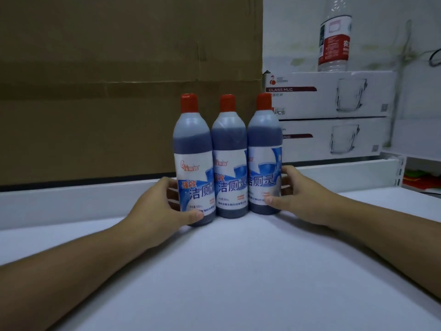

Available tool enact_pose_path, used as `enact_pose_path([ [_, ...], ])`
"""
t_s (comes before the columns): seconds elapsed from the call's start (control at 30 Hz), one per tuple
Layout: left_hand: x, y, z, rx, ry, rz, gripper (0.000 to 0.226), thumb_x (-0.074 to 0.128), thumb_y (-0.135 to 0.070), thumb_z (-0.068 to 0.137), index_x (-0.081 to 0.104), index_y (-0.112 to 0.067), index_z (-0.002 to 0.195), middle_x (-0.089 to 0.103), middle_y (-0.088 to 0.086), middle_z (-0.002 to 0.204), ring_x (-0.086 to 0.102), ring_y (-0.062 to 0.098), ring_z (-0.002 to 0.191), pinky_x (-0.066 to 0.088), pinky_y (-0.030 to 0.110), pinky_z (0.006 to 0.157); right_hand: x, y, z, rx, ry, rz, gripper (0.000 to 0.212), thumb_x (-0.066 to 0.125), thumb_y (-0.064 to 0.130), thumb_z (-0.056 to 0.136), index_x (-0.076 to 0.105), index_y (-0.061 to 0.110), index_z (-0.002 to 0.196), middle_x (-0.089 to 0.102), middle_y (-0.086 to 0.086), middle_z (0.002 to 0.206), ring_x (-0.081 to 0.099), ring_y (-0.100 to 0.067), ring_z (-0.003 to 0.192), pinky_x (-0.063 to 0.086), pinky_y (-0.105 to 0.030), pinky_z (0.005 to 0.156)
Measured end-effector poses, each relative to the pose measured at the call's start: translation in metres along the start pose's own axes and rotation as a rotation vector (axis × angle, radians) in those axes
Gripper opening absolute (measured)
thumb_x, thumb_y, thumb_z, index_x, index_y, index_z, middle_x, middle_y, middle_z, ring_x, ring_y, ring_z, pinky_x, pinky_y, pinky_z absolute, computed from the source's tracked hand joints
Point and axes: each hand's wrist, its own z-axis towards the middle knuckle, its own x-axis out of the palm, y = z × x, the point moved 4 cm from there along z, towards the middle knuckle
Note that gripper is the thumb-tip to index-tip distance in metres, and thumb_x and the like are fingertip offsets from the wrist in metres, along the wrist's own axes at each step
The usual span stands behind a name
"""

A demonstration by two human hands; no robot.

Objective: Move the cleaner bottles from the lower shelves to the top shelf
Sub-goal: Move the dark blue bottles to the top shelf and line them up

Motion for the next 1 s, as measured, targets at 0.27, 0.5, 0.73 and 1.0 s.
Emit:
enact_pose_path([
  [0.27,-0.02,-0.017,-0.007,0.051,0.095,0.402,0.07,0.079,-0.05,0.064,0.055,-0.021,0.123,0.065,-0.005,0.106,0.062,0.011,0.085,0.05,0.025,0.072,-0.03,0.019,-0.023,-0.076,0.008,-0.13,0.079,0.065,0.035,0.085,0.019,0.025,0.148,0.047,-0.004,0.143,0.05,-0.022,0.122,0.043,-0.041,0.102],
  [0.5,-0.053,-0.09,-0.146,0.443,-0.271,0.151,0.015,0.059,-0.024,0.089,0.066,-0.011,0.088,0.064,-0.01,0.067,0.06,0.001,0.056,0.048,0.011,0.052,-0.062,0.035,-0.131,-0.487,-0.407,-0.043,0.018,0.057,0.026,0.089,0.066,0.013,0.098,0.067,-0.008,0.083,0.063,-0.025,0.076,0.056,-0.039,0.074],
  [0.73,0.042,-0.032,-0.318,0.346,-0.01,-0.167,0.021,0.058,-0.025,0.081,0.058,-0.015,0.063,0.054,0.004,0.054,0.049,0.008,0.046,0.042,0.02,0.048,0.026,-0.051,-0.286,-0.782,-0.256,-0.357,0.018,0.056,0.021,0.083,0.068,0.014,0.073,0.062,0.001,0.055,0.055,-0.019,0.051,0.043,-0.026,0.05],
  [1.0,0.214,0.102,-0.356,-0.966,0.255,-0.799,0.03,0.061,-0.014,0.088,0.06,0.004,0.112,0.069,0.017,0.089,0.064,0.023,0.073,0.053,0.03,0.067,0.149,-0.189,-0.29,0.215,0.402,-0.611,0.052,0.035,0.049,0.094,0.036,0.02,0.137,0.045,-0.013,0.136,0.052,-0.033,0.116,0.046,-0.04,0.092],
])
